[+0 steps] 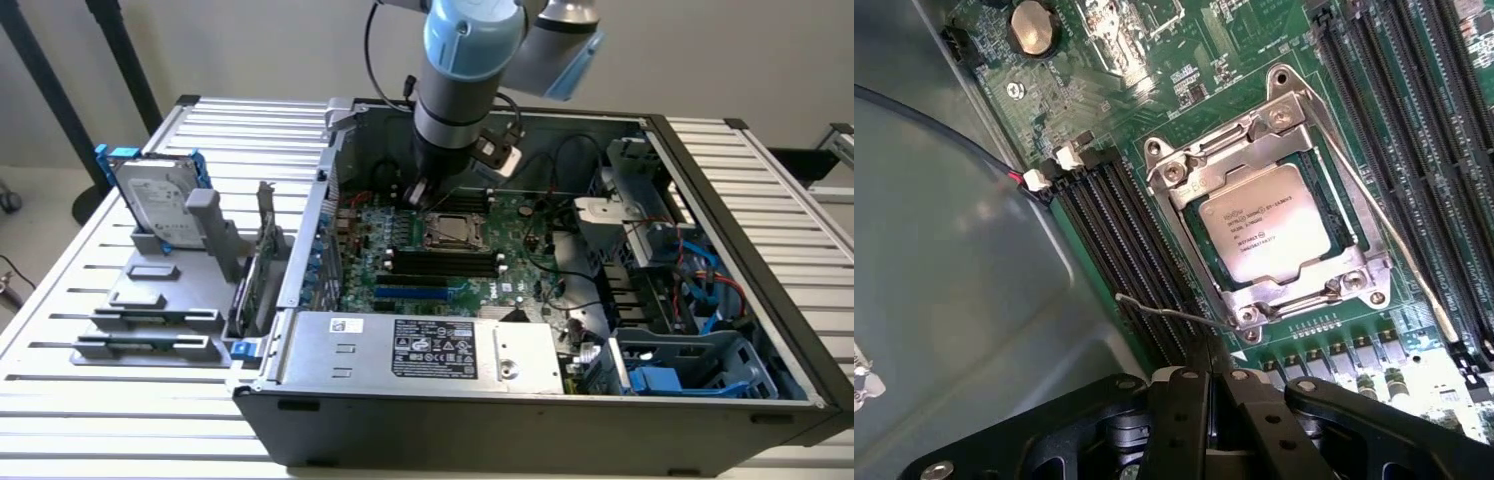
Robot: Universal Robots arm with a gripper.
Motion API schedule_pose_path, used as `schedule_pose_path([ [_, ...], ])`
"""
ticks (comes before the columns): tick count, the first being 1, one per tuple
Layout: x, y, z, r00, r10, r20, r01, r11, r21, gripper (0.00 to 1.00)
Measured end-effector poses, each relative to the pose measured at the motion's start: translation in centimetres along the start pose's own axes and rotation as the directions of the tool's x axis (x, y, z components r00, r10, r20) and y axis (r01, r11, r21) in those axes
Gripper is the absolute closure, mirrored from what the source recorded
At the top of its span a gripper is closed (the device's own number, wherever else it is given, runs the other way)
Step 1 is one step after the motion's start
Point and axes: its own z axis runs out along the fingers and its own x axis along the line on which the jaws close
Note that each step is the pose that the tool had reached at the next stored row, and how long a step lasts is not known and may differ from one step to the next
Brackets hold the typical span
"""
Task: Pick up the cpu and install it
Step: 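Install the first cpu locking lever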
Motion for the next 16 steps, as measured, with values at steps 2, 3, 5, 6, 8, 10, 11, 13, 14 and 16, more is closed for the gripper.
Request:
schedule_pose_path([
  [2, -0.02, 0.03, 0.21, 1.0, 0.001, 0.0003, -0.001, 1.0, -0.0016, 0.89],
  [3, -0.03, 0.04, 0.26, 1.0, 0.001, 0.0009, -0.001, 1.0, -0.0023, 0.89],
  [5, -0.03, 0.04, 0.32, 1.0, 0.004, 0.0036, -0.004, 1.0, -0.005, 0.89],
  [6, -0.02, 0.03, 0.33, 1.0, 0.006, 0.005, -0.006, 1.0, -0.0064, 0.89],
  [8, 0.02, 0.01, 0.38, 0.9999, 0.011, 0.0083, -0.011, 0.9999, -0.0101, 0.89],
  [10, 0.04, 0.01, 0.46, 0.9998, 0.015, 0.0095, -0.015, 0.9998, -0.0128, 0.89],
  [11, 0.04, 0.02, 0.51, 0.9998, 0.017, 0.0099, -0.017, 0.9998, -0.0138, 0.89],
  [13, 0.03, 0.02, 0.59, 0.9997, 0.021, 0.0106, -0.021, 0.9996, -0.0159, 0.89],
  [14, 0.04, 0.02, 0.63, 0.9997, 0.023, 0.0109, -0.023, 0.9996, -0.017, 0.89],
  [16, 0.07, 0.01, 0.7, 0.9996, 0.028, 0.0114, -0.027, 0.9994, -0.0192, 0.89],
])
